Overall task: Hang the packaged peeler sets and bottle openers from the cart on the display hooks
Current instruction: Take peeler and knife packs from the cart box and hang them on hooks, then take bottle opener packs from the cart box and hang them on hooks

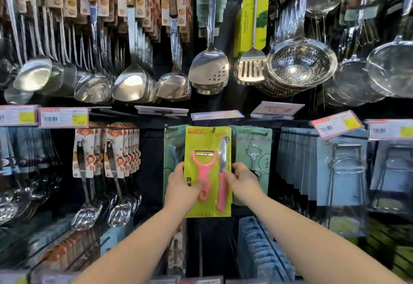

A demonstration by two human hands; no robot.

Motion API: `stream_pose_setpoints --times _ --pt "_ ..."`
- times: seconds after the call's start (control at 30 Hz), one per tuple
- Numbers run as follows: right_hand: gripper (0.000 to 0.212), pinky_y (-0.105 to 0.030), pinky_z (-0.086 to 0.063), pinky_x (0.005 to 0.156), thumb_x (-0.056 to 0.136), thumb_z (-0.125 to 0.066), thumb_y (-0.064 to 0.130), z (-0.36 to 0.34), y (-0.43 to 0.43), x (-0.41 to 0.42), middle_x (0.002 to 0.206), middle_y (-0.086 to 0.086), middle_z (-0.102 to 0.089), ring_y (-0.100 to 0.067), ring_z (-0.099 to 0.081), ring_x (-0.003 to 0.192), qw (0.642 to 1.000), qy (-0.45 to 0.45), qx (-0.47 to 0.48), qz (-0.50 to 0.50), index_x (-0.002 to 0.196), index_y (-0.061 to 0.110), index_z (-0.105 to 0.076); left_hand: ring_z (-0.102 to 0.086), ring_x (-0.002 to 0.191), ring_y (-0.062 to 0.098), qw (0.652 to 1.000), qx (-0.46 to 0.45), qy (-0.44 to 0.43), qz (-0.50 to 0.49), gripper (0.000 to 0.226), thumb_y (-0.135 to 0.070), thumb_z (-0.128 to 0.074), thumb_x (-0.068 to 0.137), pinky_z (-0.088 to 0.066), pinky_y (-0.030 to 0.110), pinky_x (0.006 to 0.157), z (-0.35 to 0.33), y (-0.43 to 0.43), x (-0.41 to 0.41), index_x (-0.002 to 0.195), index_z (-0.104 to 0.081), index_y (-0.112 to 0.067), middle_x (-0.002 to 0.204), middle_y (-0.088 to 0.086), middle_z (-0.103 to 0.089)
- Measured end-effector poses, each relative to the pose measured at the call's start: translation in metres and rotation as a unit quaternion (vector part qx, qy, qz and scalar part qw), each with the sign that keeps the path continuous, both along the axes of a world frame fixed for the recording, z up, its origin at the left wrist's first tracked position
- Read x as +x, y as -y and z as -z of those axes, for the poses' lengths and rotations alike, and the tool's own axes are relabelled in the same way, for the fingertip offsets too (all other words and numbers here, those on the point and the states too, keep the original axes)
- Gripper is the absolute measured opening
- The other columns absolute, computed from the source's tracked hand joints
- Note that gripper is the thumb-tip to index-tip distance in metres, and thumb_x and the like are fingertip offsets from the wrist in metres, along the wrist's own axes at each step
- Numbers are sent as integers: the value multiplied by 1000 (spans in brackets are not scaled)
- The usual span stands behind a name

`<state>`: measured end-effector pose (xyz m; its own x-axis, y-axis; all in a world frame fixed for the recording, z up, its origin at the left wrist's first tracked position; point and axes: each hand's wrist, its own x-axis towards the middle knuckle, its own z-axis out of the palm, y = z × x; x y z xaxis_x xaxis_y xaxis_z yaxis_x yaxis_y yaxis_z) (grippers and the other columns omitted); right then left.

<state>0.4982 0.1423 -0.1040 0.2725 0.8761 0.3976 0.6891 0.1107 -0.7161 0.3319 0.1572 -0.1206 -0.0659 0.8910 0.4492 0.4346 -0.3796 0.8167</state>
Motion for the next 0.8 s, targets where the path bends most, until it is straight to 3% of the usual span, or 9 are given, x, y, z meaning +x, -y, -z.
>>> stream_pose_setpoints --times 0.13,0.23,0.33,0.4,0.5,0.8 --pt "61 -34 -48 82 88 -48 54 -2 32 2 123 -10 -54 -25 -56 105 990 132 27 42 134 14 -40 -31 134 28 979 111 -161 -59 86 -49 -67 76 -28 41 110 -2 7 -13 146 -26 -20 145 9 -35" --pt "56 -44 -44 91 90 -46 52 -3 63 7 129 -9 -50 -30 -48 117 950 297 21 100 133 17 -40 -10 144 32 930 207 -297 -64 86 -55 -58 80 -12 47 117 -5 17 -18 149 -19 -21 155 12 -20" --pt "58 -47 -38 96 89 -47 53 2 94 18 136 -6 -44 -29 -41 124 905 399 -6 149 135 19 -37 -1 145 38 876 275 -396 -29 86 -60 -51 81 -7 53 115 -2 30 -12 150 -17 -22 158 13 -14" --pt "63 -49 -33 101 88 -47 55 11 118 27 143 -5 -38 -28 -34 131 892 413 -49 174 139 20 -33 3 145 38 846 288 -449 4 87 -66 -44 81 -5 53 115 5 40 -1 150 -14 -23 159 12 -8" --pt "65 -52 -27 105 87 -49 56 27 159 42 146 -6 -32 -28 -26 135 884 398 -114 216 140 23 -30 9 145 34 835 265 -477 65 86 -71 -34 83 4 50 115 23 54 23 150 -9 -24 160 8 0" --pt "68 -58 -20 109 91 -43 54 67 310 89 152 -10 -20 -35 -17 139 832 339 -287 333 145 21 -21 2 146 30 792 250 -491 264 88 -73 -33 83 -3 52 116 70 140 131 151 -9 -23 160 3 -6"
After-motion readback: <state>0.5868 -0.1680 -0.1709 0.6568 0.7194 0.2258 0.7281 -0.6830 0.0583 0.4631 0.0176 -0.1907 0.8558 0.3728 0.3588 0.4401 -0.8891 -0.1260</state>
